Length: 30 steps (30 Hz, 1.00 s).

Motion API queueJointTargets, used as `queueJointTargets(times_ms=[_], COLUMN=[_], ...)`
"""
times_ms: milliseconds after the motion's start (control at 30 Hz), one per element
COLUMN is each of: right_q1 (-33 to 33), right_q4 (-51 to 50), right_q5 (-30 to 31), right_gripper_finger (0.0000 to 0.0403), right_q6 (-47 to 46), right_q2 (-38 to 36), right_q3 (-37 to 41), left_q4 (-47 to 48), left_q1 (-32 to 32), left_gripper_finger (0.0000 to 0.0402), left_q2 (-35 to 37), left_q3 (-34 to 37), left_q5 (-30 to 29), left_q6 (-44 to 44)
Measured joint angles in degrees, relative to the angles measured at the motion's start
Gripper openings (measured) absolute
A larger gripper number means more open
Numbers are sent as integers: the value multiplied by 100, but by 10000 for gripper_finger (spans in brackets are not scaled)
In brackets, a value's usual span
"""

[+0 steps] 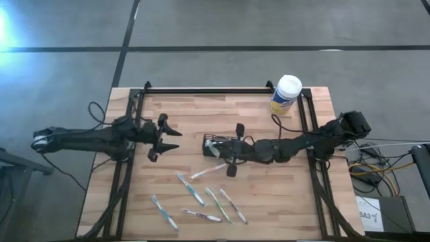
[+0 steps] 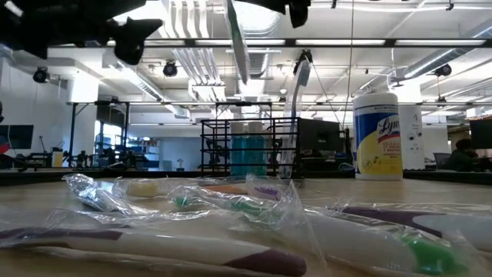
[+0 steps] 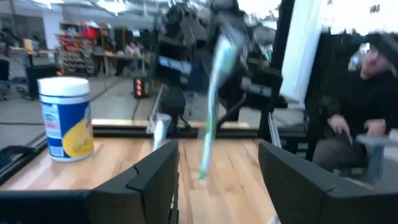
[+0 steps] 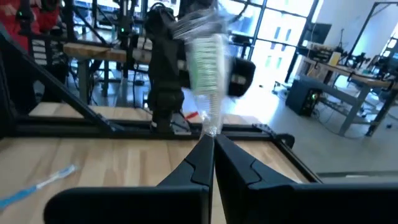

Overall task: Pick & Place toothbrushing station
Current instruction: Put the right green toothbrush into the black mesh organizer

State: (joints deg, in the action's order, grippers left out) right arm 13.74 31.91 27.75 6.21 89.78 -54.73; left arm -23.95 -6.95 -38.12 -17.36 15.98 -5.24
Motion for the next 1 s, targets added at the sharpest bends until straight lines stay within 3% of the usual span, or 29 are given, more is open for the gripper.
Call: queueJointTargets(times_ms=[333,533,1000], right_q1=[-357,-391,-390], right_q4=[0,-4,-14], right_q5=[-526,-529,-530], right_gripper_finger=[8,8,8], right_q6=[1,-3,42], right_q2=[2,2,2], right_q3=[-216,-212,-178], left_q4=[-116,-231,-636], left_q1=[321,316,390], left_gripper_finger=[220,220,219], left_q2=[-1429,-2050,-3158], left_q3=[-979,-1412,-2113], left_q5=[-57,-710,-290], left_q6=[331,330,291])
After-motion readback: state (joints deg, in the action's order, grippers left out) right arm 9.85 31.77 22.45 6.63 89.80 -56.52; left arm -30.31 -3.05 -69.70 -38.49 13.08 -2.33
